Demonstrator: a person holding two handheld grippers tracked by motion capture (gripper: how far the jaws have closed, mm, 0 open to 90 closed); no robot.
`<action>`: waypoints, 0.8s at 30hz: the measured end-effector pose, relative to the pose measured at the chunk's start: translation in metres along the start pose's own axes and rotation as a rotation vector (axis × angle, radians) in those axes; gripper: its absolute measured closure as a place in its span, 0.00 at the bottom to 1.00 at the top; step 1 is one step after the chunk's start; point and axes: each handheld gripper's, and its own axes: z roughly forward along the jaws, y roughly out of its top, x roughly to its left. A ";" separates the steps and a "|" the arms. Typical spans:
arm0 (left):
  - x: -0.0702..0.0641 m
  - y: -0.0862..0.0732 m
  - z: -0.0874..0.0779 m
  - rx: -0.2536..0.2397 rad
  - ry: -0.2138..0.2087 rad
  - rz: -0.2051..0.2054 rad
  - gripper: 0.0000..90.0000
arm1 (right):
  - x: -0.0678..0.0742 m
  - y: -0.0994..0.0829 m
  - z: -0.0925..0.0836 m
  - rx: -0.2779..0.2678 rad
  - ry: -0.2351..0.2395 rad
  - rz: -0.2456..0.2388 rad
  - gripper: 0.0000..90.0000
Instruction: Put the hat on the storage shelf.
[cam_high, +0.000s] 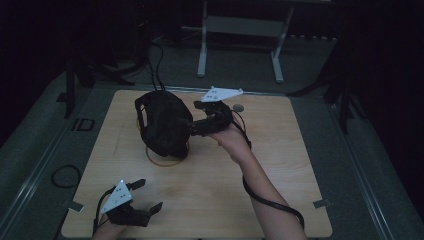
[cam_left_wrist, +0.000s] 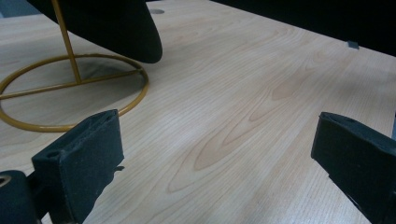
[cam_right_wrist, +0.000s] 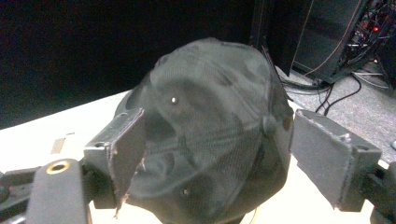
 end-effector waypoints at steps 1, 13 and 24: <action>0.000 0.000 0.000 0.001 0.001 0.001 0.03 | -0.001 -0.002 -0.002 -0.003 0.013 0.000 0.18; 0.000 -0.001 0.001 0.006 0.007 -0.003 0.03 | 0.001 -0.036 -0.010 0.028 0.008 -0.055 0.16; 0.002 -0.002 0.001 0.014 0.011 -0.004 0.03 | 0.006 -0.072 -0.015 0.046 0.019 -0.068 0.16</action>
